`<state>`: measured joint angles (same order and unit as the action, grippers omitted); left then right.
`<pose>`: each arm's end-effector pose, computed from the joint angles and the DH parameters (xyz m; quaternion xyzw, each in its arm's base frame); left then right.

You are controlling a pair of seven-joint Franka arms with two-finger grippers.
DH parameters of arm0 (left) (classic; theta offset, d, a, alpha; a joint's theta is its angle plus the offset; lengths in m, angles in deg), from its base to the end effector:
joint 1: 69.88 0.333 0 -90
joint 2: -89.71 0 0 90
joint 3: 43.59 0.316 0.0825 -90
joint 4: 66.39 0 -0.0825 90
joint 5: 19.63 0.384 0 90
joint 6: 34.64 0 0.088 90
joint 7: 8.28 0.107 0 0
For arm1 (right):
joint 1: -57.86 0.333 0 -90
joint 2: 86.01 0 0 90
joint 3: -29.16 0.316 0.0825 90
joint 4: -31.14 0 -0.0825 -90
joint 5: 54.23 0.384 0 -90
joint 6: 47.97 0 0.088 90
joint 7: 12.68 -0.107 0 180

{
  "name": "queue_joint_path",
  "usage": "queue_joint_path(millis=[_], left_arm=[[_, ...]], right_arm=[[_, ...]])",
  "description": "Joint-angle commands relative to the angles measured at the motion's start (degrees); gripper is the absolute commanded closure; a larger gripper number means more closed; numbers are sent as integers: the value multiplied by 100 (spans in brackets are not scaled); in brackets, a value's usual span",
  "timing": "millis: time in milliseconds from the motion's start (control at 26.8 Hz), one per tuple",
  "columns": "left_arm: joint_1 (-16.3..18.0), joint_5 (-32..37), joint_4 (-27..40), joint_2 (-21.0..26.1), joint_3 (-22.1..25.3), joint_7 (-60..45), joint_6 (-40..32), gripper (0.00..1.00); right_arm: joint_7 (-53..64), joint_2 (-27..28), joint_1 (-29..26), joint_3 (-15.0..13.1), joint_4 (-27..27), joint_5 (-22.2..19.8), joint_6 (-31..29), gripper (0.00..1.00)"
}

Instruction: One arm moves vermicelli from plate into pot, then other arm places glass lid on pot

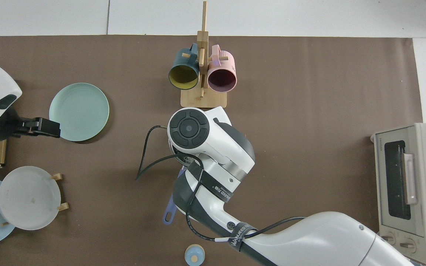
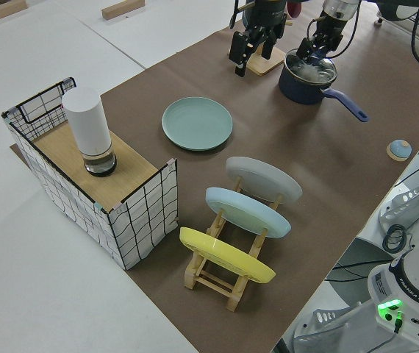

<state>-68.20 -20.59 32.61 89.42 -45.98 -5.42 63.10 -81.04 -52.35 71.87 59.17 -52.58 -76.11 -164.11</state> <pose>0.5591 -0.0086 0.5643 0.9995 -0.0299 -0.0083 0.0083 0.5678 0.4249 0.3794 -0.9839 0.1728 -0.0455 0.0065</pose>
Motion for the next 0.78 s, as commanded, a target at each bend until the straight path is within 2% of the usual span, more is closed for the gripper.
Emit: queue_joint_path(millis=[0, 374, 747], left_arm=[[-106, -10, -354, -155, 81, 47, -615, 0], [-106, -10, -354, -190, 29, 47, -686, 0], [-97, -28, -346, -190, 11, 47, -606, 0]], right_arm=[[-274, 123, -21, 76, 102, -185, 74, 100], [-266, 132, -30, 84, 84, -185, 109, 100], [-222, 220, 14, 84, 84, -449, 197, 100]])
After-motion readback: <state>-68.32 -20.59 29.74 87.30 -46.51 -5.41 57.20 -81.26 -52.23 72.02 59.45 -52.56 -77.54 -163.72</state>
